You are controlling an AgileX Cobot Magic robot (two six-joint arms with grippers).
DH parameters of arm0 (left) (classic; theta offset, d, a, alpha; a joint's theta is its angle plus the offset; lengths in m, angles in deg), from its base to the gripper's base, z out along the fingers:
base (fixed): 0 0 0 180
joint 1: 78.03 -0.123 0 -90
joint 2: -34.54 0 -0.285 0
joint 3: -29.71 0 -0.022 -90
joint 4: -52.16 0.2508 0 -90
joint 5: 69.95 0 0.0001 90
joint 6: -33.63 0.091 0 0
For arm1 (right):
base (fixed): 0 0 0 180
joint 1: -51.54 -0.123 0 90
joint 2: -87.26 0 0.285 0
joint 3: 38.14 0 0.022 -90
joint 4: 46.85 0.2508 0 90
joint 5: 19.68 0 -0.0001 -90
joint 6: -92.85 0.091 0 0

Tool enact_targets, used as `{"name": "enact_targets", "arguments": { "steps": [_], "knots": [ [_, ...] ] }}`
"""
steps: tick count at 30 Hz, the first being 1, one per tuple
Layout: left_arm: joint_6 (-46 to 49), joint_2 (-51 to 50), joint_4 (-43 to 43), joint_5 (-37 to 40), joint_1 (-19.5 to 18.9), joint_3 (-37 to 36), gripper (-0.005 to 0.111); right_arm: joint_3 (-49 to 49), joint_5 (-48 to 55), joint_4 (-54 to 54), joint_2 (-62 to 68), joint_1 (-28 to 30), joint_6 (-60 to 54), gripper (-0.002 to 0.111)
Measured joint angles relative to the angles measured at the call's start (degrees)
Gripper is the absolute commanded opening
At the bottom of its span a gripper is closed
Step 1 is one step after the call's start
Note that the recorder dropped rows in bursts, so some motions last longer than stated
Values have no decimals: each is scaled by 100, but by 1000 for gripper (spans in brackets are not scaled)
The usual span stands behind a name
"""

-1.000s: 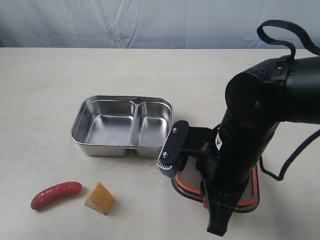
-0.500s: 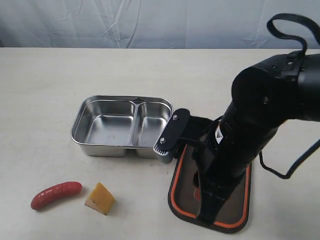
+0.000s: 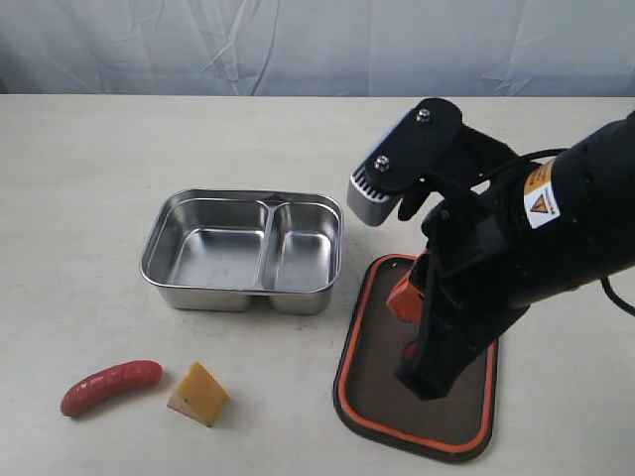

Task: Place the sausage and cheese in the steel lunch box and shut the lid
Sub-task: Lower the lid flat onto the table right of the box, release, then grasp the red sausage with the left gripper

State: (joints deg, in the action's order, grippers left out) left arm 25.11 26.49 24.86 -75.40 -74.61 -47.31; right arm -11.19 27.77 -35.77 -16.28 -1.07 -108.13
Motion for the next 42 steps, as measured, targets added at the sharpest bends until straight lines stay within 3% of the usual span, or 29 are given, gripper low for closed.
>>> {"name": "enact_targets", "arguments": {
  "steps": [8, 13, 15, 20, 25, 30, 35, 42],
  "knots": [
    [-191, 0, -1018, -396, 0, 268, 0, 0, 0, 0, -78, 0, 9, 0],
    [-135, -428, -543, -444, 0, 1142, 0, 0, -26, -93, -78, 0, 9, 0],
    [-90, -1039, 139, 83, 0, 1773, 0, 0, -26, -123, -78, 0, 9, 0],
    [416, -3126, 1578, 2501, 0, 3374, 0, 0, -37, -209, -78, 0, 13, 0],
    [732, -4865, 2020, 4259, 0, 4300, 0, 0, -25, -246, -78, 0, 25, 0],
    [1919, -5899, 1678, 5119, 0, 4402, 0, 0, 3, -322, -78, 0, 25, 0],
    [4318, -6766, 141, 5737, 0, 4193, 0, 0, 14, -343, -78, 0, 25, 0],
    [5191, -7436, -286, 5656, 0, 4025, 0, 0, 27, -353, -78, 0, 38, 0]
  ]
}}
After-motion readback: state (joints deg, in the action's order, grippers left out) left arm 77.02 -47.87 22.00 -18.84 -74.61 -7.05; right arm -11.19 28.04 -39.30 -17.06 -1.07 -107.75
